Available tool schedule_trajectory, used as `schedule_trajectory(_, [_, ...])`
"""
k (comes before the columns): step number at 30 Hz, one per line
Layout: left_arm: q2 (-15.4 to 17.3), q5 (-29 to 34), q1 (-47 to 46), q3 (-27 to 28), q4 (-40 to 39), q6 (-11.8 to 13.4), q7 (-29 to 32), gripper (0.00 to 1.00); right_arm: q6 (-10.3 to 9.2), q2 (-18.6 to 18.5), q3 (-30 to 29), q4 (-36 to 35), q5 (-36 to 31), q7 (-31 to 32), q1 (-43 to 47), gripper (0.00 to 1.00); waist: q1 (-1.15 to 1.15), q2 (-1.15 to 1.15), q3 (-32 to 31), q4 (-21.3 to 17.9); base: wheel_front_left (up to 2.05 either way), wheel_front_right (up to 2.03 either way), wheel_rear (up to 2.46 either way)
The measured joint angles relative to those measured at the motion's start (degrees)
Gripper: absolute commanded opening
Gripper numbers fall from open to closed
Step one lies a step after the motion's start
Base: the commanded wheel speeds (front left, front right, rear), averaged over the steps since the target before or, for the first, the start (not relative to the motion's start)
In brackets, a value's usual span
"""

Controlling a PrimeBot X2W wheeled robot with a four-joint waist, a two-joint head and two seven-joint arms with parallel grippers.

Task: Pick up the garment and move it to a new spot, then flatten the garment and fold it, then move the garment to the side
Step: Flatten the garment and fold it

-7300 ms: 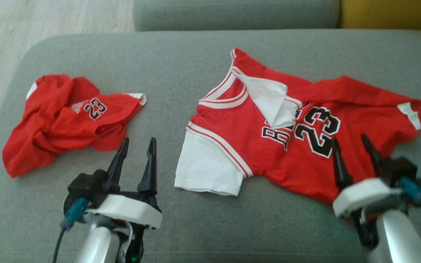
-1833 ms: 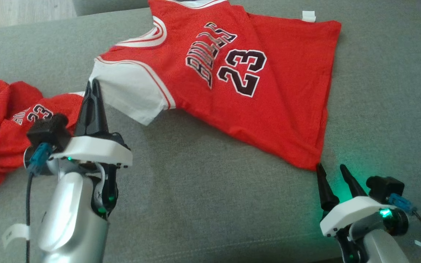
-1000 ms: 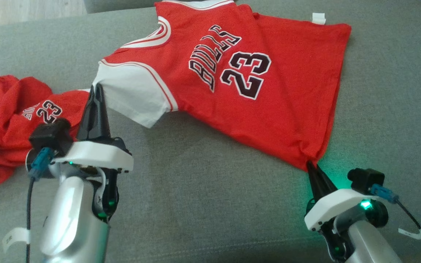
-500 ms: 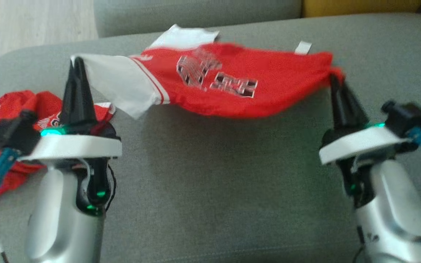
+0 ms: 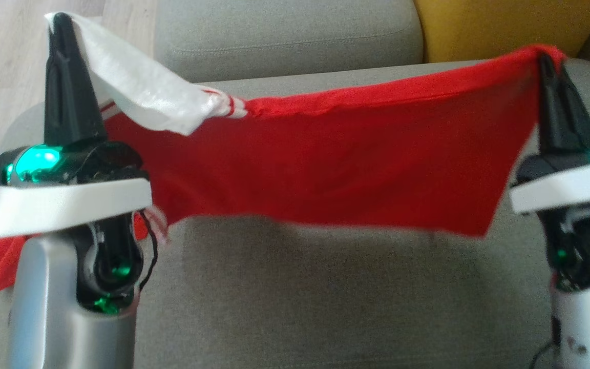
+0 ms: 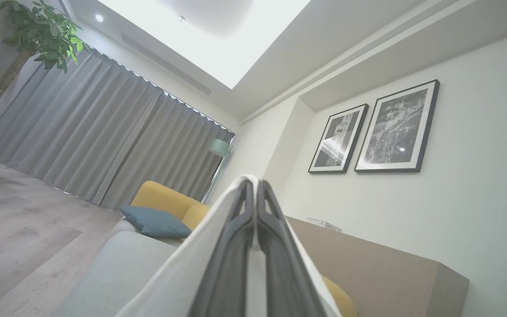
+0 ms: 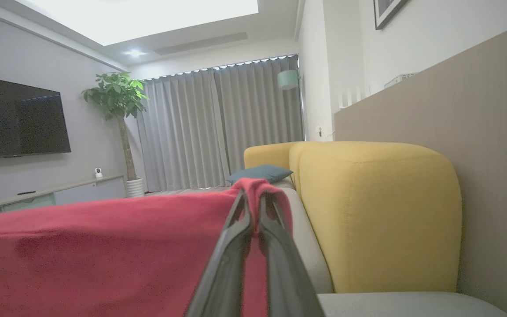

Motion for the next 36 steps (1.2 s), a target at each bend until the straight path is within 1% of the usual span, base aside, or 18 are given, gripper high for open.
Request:
schedule_trajectory(3, [0.0, -1.0, 0.5, -0.6, -3.8, 1.2, 3.1, 0.00, 0.00, 0.4, -2.3, -4.6, 0.5, 3.5, 3.2, 0.00, 0.00, 0.00, 0.4, 0.3, 0.00, 0.00, 0.00])
schedule_trajectory(5, [0.2, -1.5, -0.4, -1.0, -4.7, 2.0, 5.5, 0.00, 0.00, 0.7, -3.1, -6.9, 1.1, 5.6, 3.0, 0.00, 0.00, 0.00, 1.2, 0.3, 0.00, 0.00, 0.00])
schedule_trajectory(7, [0.9, -1.7, -3.0, -1.0, -3.9, 2.1, 7.6, 0.00, 0.00, 0.7, -3.3, -7.5, 0.5, 7.2, 1.1, 0.00, 0.00, 0.00, 2.5, 0.4, 0.00, 0.00, 0.00])
schedule_trajectory(10, [1.3, -4.1, -11.3, 0.2, 1.2, 2.3, 10.6, 0.00, 0.00, 0.7, -2.8, -5.0, 0.2, 9.1, -6.4, 0.00, 0.00, 0.00, 5.0, 0.4, 0.00, 0.00, 0.00])
schedule_trajectory(13, [3.4, -3.7, -23.1, 1.0, 10.2, 1.3, 11.8, 0.00, 0.00, -0.3, -2.5, 1.9, -0.5, 9.3, -18.3, 0.00, 0.00, 0.00, 8.4, 0.3, 0.00, 0.00, 0.00])
schedule_trajectory(15, [4.1, -3.7, -31.4, 1.4, 17.0, 0.1, 12.0, 0.00, 0.00, -2.5, -1.3, 8.3, -1.6, 8.7, -27.2, 0.00, 0.00, 0.00, 11.1, 0.3, 0.00, 0.00, 0.00])
schedule_trajectory(17, [5.5, -1.7, -39.4, 1.1, 24.0, -1.6, 10.9, 0.00, 0.00, -4.0, -0.3, 15.5, -1.8, 7.1, -36.0, 0.00, 0.00, 0.00, 13.9, 0.4, 0.00, 0.00, 0.00])
schedule_trajectory(19, [5.7, -1.2, -46.8, 1.6, 30.0, -2.6, 8.9, 0.00, 0.00, -5.1, 0.4, 22.8, -1.8, 4.8, -44.1, 0.00, 0.00, 0.00, 16.6, 0.5, 0.00, 0.00, 0.00])
schedule_trajectory(21, [5.7, -1.2, -53.7, 2.8, 35.4, -3.3, 5.9, 0.00, 0.00, -5.8, 0.7, 29.7, -2.4, 1.2, -51.9, 0.00, 0.00, 0.00, 19.3, 0.6, 0.00, 0.00, 0.00])
schedule_trajectory(22, [5.7, -1.2, -53.7, 2.8, 35.4, -3.3, 5.9, 0.00, 0.00, -5.8, 0.7, 29.7, -2.4, 1.2, -51.9, 0.00, 0.00, 0.00, 19.3, 0.6, 0.00, 0.00, 0.00])
schedule_trajectory(23, [5.7, -1.2, -56.5, 3.1, 37.7, -3.5, 4.4, 0.00, 0.00, -6.0, 0.6, 32.7, -2.9, -1.1, -55.3, 0.00, 0.00, 0.00, 20.5, 0.7, 0.00, 0.00, 0.00])
schedule_trajectory(24, [5.5, -1.2, -61.0, 4.2, 41.7, -4.5, 1.5, 0.00, 0.00, -6.6, 0.8, 37.9, -4.2, -5.7, -61.1, 0.00, 0.00, 0.00, 22.6, 1.1, 0.00, 0.00, 0.00])
schedule_trajectory(25, [5.5, -1.2, -61.0, 4.2, 41.7, -4.5, 1.5, 0.00, 0.00, -6.6, 0.8, 37.9, -4.2, -5.7, -61.1, 0.00, 0.00, 0.00, 22.6, 1.1, 0.00, 0.00, 0.00])
schedule_trajectory(27, [5.3, -1.2, -63.7, 4.6, 45.0, -5.4, -0.6, 0.00, 0.00, -7.3, 0.5, 42.7, -5.1, -9.7, -65.2, 0.00, 0.01, -0.01, 24.1, 1.8, 0.00, 0.00, 0.00])
schedule_trajectory(30, [4.5, -1.2, -64.4, 4.4, 48.5, -7.6, -2.2, 0.00, 0.00, -7.7, 0.7, 48.7, -5.1, -14.3, -67.6, 0.00, 0.00, 0.00, 25.2, 3.2, 0.00, 0.00, 0.00])
schedule_trajectory(34, [3.4, -1.3, -62.8, 3.7, 51.6, -9.5, -3.0, 0.00, 0.00, -7.7, 1.3, 56.5, -3.1, -17.3, -66.7, 0.00, 0.00, 0.00, 26.2, 4.7, 0.00, 0.00, 0.00])
schedule_trajectory(36, [2.6, -1.8, -60.1, 1.9, 52.7, -10.6, -3.1, 0.00, 0.00, -7.9, 1.8, 59.6, -1.4, -17.8, -64.8, 0.00, 0.00, 0.00, 26.6, 5.3, 0.00, 0.00, 0.00])
